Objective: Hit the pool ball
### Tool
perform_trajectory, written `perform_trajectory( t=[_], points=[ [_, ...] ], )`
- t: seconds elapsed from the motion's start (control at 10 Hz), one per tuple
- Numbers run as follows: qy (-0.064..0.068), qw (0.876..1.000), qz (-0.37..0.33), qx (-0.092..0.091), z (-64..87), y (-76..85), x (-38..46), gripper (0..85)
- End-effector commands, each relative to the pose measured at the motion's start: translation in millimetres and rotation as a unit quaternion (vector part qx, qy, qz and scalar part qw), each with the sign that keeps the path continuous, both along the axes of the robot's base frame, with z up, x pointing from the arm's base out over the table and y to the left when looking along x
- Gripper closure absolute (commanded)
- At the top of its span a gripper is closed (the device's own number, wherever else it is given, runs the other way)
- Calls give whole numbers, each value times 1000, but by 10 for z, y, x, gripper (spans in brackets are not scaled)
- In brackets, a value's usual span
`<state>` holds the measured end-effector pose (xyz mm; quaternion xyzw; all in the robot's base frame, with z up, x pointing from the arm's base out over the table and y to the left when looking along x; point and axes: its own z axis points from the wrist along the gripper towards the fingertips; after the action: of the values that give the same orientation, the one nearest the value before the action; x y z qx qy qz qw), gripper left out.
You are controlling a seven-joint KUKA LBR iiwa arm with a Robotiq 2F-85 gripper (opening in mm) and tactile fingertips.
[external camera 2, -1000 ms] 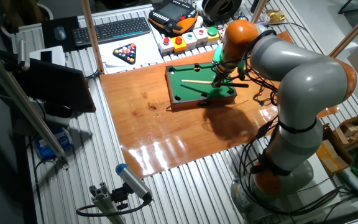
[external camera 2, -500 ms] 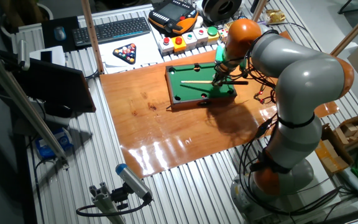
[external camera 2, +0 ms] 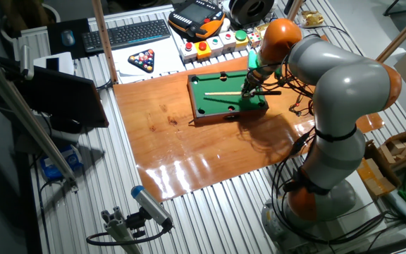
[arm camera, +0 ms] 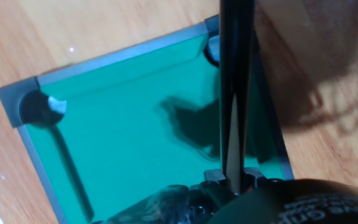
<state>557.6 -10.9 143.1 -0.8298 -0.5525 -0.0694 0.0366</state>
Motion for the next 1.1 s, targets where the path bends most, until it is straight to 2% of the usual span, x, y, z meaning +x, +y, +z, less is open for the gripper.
perform_trajectory(
  t=[0.0, 0.6, 1.0],
  points=[
    [0, 1000, 7, 0, -14, -5, 10, 840],
    [-1, 999, 50, 10, -149, -103, 147, 840],
    [3, 998, 60, 33, -198, -114, 212, 840]
  ],
)
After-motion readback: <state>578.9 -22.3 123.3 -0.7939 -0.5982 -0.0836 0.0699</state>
